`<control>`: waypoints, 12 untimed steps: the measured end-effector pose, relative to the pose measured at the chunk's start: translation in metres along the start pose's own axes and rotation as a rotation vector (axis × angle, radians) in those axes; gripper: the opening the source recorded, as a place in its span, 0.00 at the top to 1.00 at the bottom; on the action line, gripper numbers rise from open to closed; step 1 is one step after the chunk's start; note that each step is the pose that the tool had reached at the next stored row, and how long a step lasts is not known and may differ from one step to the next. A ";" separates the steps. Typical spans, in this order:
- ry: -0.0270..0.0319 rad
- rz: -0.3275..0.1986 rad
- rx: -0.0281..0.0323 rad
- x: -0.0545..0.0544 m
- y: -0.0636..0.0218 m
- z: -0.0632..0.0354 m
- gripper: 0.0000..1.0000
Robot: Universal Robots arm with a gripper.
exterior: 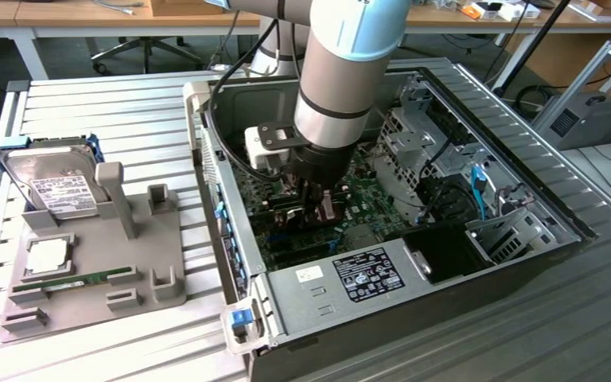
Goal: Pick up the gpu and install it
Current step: 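Insert the gpu into the slot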
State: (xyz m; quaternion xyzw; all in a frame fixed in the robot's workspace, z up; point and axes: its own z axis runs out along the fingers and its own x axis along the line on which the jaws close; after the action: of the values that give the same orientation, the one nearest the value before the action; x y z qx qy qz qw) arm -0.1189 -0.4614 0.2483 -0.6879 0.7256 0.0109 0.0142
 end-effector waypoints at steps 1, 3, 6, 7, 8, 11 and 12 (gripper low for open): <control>-0.0002 0.000 0.0000 0.000 0.0000 0.0000 0.73; -0.0007 0.000 0.0002 0.000 0.0001 0.0003 0.71; -0.0002 0.000 0.0001 0.000 0.0000 0.0001 0.65; -0.0001 0.000 0.0000 0.000 0.0000 0.0000 0.65; -0.0001 0.000 0.0000 0.000 0.0000 0.0000 0.65; 0.0002 0.000 -0.0001 0.000 0.0000 -0.0039 0.65; -0.0001 0.000 0.0000 0.000 0.0000 -0.0061 0.65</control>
State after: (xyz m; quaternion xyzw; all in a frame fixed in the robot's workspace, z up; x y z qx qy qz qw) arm -0.1188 -0.4613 0.2544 -0.6879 0.7256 0.0109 0.0142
